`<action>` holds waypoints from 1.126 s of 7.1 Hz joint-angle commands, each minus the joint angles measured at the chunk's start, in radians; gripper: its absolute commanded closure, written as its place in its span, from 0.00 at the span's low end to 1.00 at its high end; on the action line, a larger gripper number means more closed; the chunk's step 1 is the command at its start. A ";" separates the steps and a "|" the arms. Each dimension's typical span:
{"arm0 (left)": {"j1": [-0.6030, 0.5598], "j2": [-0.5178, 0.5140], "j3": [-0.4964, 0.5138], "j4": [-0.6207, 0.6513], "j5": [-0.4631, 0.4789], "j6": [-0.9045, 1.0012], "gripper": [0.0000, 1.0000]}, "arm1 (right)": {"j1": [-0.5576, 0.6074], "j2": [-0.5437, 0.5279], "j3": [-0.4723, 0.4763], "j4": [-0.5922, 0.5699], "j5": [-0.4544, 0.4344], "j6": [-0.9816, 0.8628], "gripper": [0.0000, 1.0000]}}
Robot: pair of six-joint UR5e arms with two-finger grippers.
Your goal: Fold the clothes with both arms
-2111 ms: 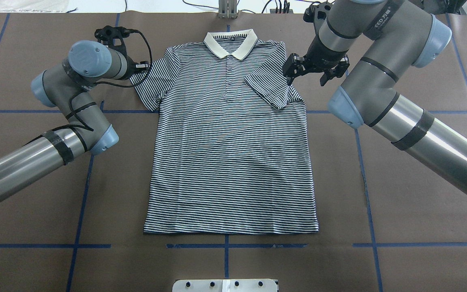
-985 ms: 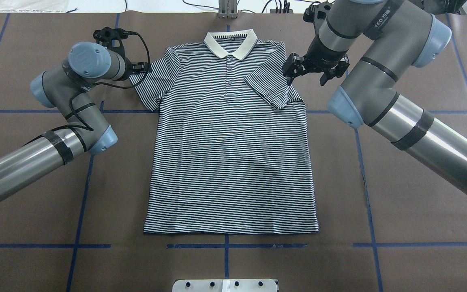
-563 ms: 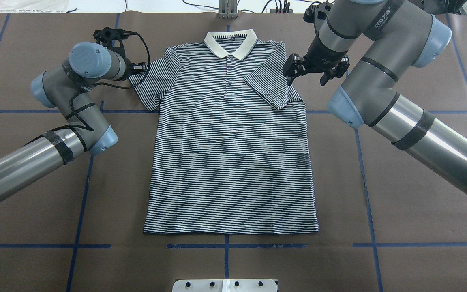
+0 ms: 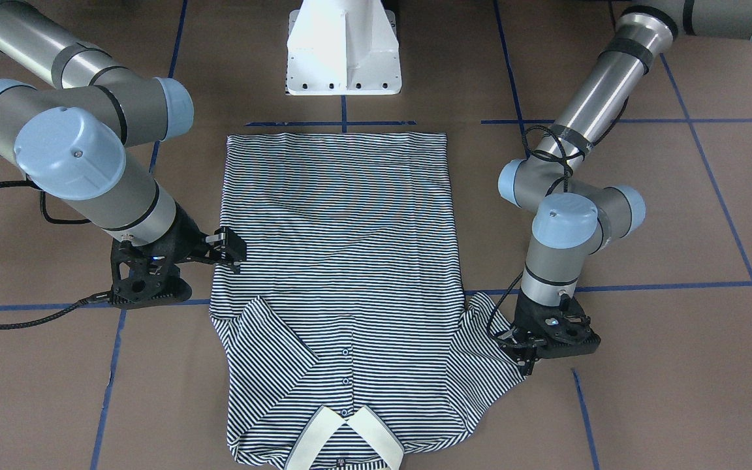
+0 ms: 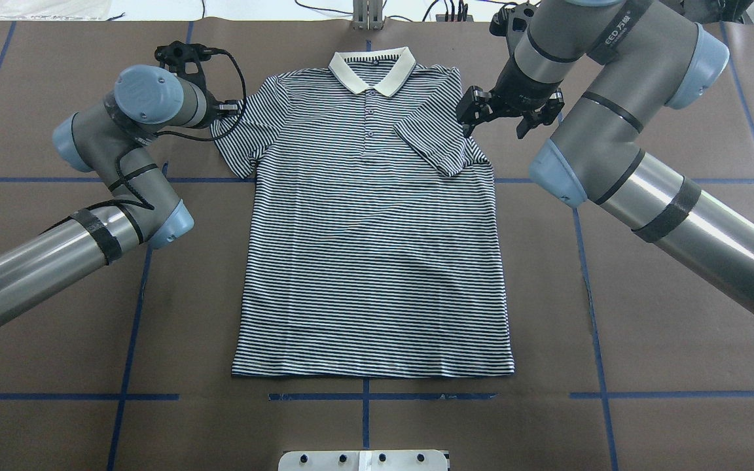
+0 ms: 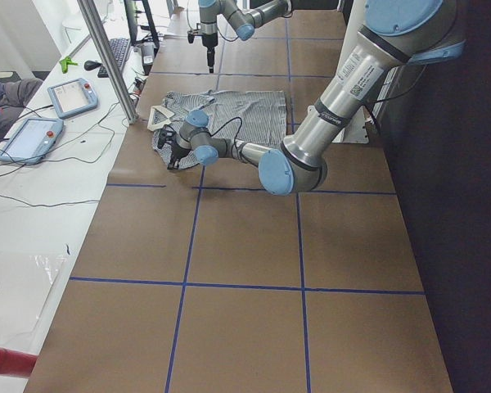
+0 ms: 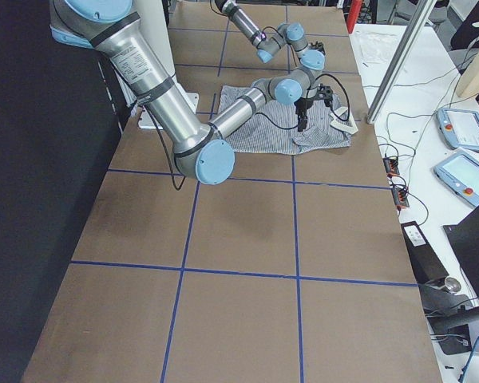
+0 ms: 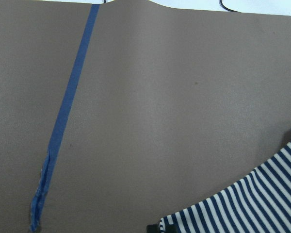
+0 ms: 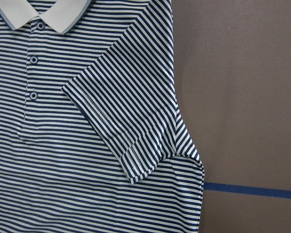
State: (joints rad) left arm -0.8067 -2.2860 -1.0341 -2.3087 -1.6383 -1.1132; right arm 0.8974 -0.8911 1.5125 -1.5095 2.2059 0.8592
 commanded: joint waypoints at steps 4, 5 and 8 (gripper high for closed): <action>0.082 -0.235 -0.045 0.336 0.000 -0.188 1.00 | 0.001 -0.008 -0.002 0.002 0.000 -0.006 0.00; 0.105 -0.306 0.061 0.255 0.001 -0.242 1.00 | 0.002 -0.008 0.000 0.003 0.000 -0.008 0.00; 0.109 -0.317 0.164 0.086 0.033 -0.247 1.00 | 0.003 -0.008 0.000 0.003 0.000 -0.003 0.00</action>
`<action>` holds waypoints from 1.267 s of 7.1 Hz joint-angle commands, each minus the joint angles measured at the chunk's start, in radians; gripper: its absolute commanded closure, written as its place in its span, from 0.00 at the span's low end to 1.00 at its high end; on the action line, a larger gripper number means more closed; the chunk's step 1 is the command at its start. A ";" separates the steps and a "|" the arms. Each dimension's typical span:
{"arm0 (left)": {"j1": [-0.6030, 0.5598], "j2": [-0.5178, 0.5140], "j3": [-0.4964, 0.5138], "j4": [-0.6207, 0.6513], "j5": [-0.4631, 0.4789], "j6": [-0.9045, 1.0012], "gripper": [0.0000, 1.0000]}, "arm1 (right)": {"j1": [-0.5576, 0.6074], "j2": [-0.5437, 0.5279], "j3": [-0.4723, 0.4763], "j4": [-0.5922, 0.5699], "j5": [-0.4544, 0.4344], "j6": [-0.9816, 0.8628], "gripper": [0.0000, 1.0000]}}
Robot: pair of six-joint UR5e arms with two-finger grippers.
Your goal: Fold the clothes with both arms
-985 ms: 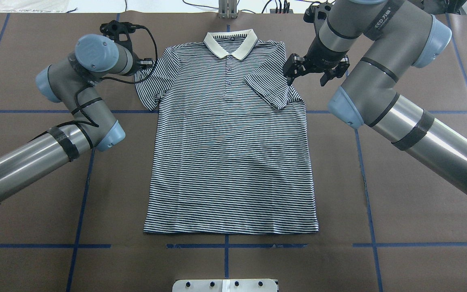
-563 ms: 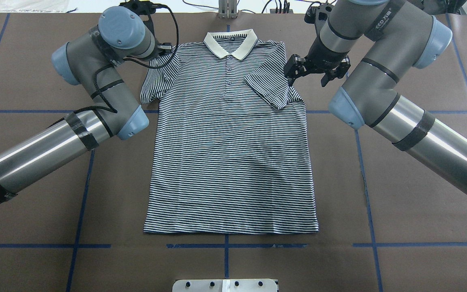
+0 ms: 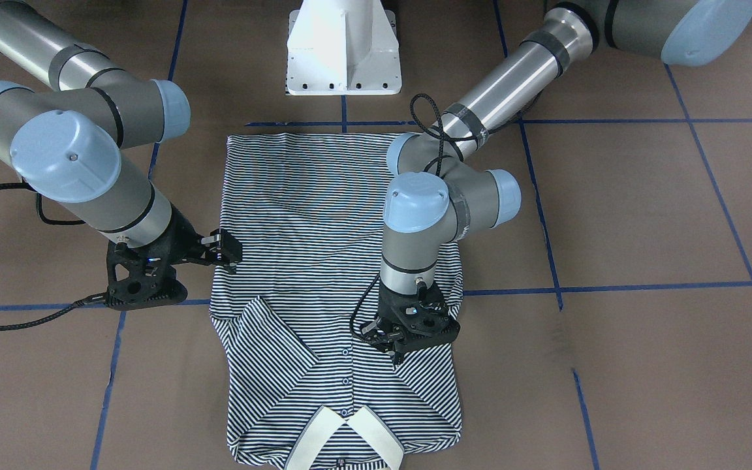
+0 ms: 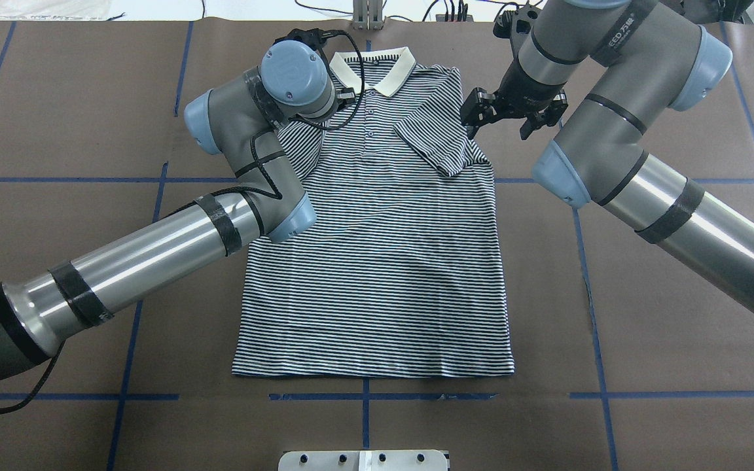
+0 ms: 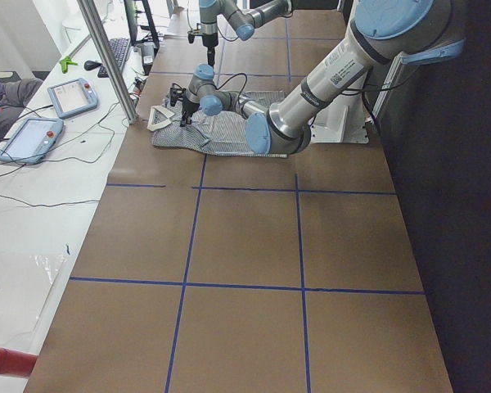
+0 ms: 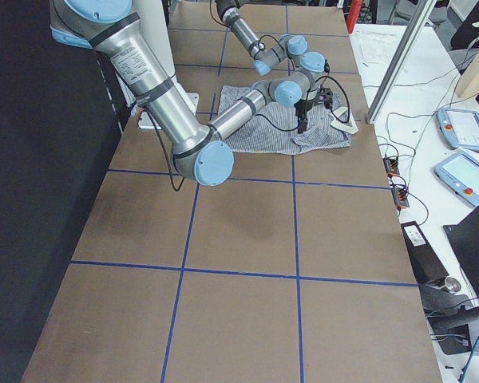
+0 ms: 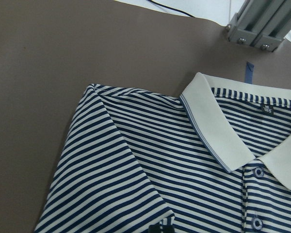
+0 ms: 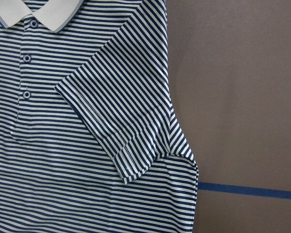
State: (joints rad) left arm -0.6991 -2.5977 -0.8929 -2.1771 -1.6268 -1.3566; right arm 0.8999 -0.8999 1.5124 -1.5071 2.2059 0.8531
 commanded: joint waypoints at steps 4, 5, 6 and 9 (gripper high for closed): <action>0.001 -0.007 -0.050 -0.037 -0.040 0.025 0.00 | -0.001 -0.014 0.012 0.001 0.002 0.024 0.00; 0.001 0.010 -0.113 0.035 -0.141 0.027 0.00 | -0.004 -0.034 0.029 0.001 0.002 0.032 0.00; 0.001 0.055 -0.232 0.159 -0.145 0.052 0.00 | -0.027 -0.087 0.087 0.002 -0.008 0.071 0.00; 0.003 0.357 -0.773 0.416 -0.150 0.148 0.00 | -0.273 -0.305 0.377 0.046 -0.217 0.378 0.00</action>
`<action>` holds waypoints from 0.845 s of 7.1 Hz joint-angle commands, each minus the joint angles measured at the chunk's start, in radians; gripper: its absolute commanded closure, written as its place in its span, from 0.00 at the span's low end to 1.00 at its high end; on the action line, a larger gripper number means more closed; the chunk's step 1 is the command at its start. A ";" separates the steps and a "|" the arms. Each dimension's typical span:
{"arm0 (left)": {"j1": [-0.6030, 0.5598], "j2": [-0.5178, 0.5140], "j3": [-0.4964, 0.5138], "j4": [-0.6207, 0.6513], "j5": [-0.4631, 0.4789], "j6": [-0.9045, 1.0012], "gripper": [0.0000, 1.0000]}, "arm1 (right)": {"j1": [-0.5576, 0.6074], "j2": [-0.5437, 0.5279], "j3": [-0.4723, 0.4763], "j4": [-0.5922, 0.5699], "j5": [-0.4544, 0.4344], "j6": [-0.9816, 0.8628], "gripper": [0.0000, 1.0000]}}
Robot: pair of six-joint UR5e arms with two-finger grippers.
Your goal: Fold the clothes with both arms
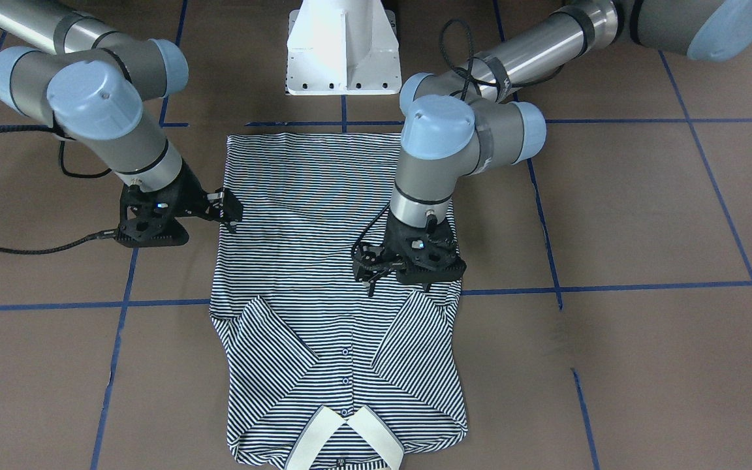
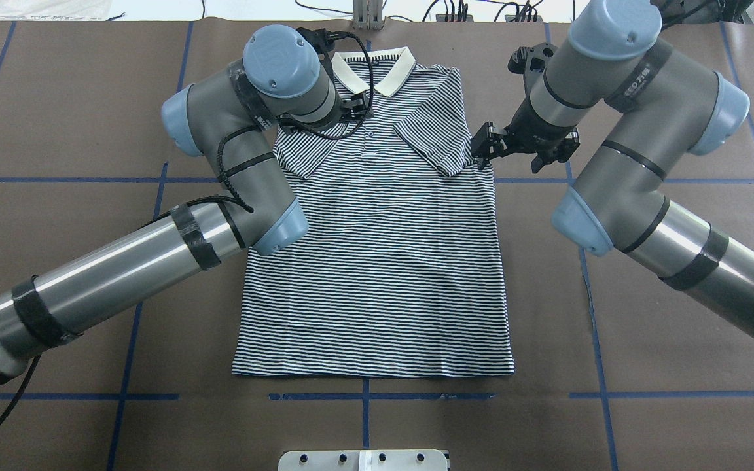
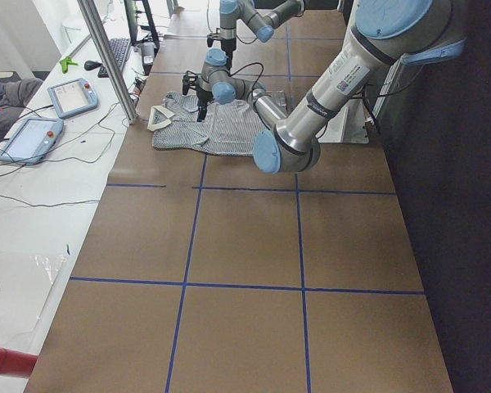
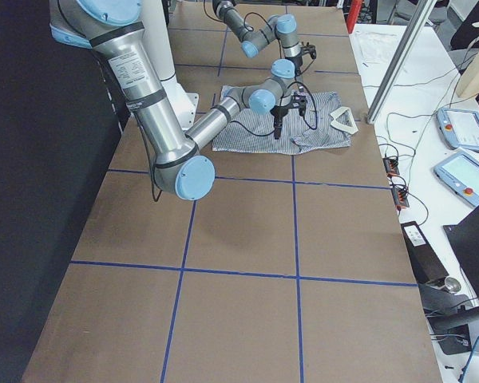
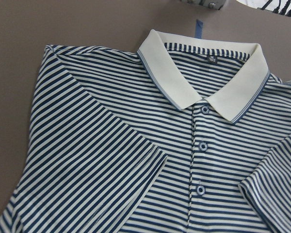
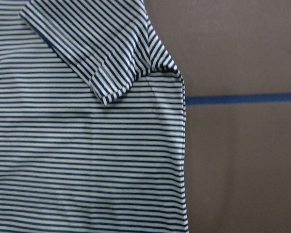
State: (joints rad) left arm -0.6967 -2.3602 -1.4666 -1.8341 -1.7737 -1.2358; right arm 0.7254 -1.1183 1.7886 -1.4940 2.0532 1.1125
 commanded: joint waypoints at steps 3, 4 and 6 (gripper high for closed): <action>0.000 0.170 -0.314 0.110 0.003 0.053 0.00 | -0.370 -0.240 0.175 0.202 -0.327 0.430 0.00; 0.000 0.170 -0.320 0.111 0.005 0.053 0.00 | -0.411 -0.268 0.175 0.202 -0.340 0.464 0.00; 0.000 0.170 -0.323 0.111 0.007 0.052 0.00 | -0.429 -0.294 0.175 0.201 -0.346 0.466 0.00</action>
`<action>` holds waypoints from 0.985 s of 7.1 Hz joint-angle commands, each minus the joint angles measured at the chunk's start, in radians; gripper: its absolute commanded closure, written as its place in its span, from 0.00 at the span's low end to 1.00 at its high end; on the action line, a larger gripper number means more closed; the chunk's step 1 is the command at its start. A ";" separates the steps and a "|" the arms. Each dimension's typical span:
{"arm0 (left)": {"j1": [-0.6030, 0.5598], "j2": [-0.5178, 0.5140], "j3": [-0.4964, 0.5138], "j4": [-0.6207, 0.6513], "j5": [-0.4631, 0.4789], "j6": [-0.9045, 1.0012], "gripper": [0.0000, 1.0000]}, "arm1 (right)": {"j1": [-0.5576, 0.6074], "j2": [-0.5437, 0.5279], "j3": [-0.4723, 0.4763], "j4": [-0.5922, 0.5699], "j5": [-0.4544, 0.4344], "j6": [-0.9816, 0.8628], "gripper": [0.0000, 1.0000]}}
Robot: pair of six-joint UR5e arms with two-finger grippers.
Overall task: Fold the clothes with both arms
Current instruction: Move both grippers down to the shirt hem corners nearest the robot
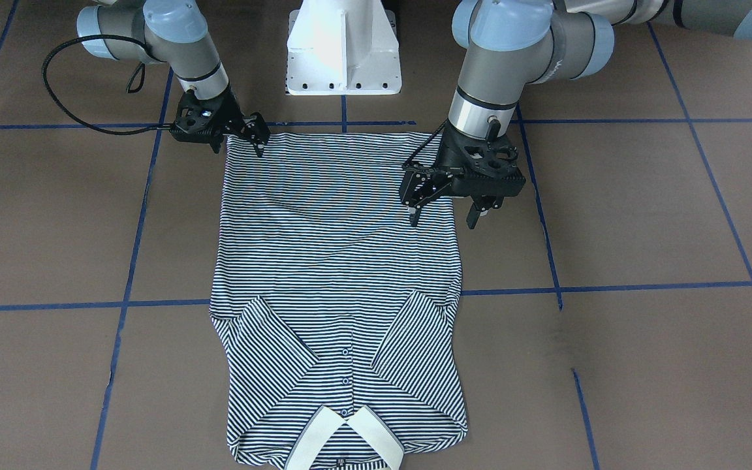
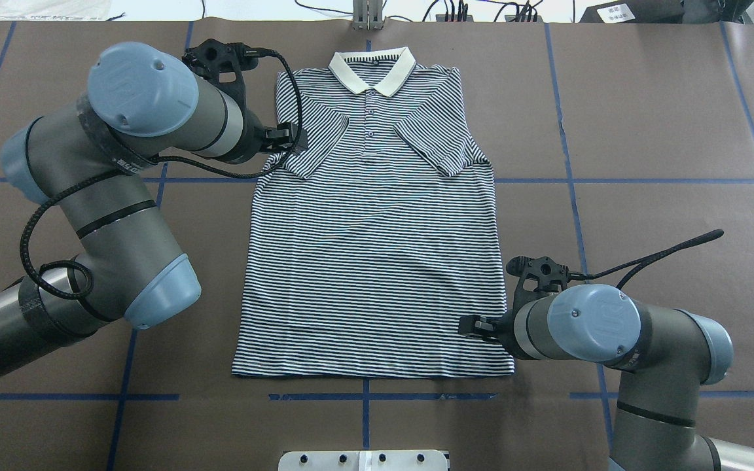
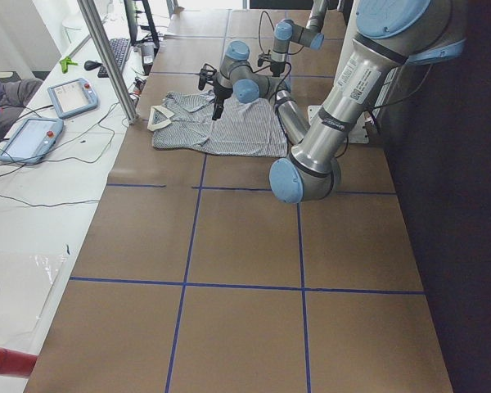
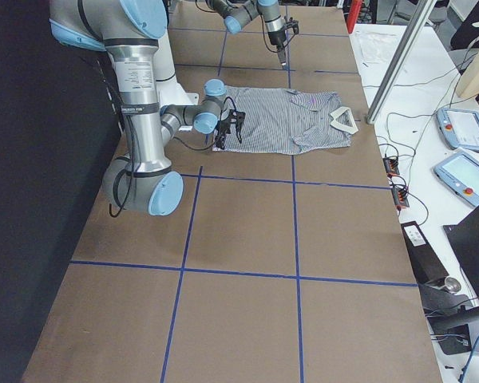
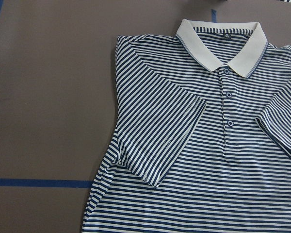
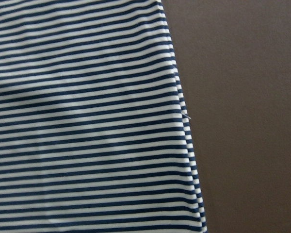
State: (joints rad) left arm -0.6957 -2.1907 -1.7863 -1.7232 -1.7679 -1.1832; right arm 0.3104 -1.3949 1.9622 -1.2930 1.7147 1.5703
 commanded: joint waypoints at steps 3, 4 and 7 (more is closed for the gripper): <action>0.001 -0.003 -0.007 0.001 0.001 -0.001 0.00 | -0.016 -0.033 -0.002 -0.014 -0.006 0.007 0.12; -0.001 -0.001 -0.011 0.001 0.001 -0.001 0.00 | -0.017 -0.033 0.001 -0.015 -0.004 0.007 0.26; -0.001 0.008 -0.013 0.001 0.001 -0.001 0.00 | -0.017 -0.032 0.004 -0.023 0.003 0.007 0.81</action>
State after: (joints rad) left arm -0.6964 -2.1865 -1.7988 -1.7227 -1.7671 -1.1842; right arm 0.2931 -1.4268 1.9649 -1.3104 1.7149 1.5769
